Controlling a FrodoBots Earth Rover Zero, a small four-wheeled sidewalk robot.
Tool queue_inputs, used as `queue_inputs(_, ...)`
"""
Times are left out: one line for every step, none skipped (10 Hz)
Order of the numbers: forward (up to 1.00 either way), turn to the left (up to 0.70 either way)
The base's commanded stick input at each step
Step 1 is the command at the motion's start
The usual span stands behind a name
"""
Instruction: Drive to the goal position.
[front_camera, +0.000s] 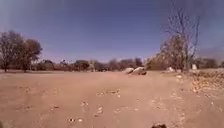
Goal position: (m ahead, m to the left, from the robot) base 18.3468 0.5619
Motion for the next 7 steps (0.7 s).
queue_inputs(0.5, 0.0)
queue_inputs(0.5, 0.0)
queue_inputs(0.5, 0.0)
queue_inputs(0.5, 0.09)
queue_inputs(0.5, 0.35)
queue_inputs(0.5, 0.5)
queue_inputs(0.5, 0.5)
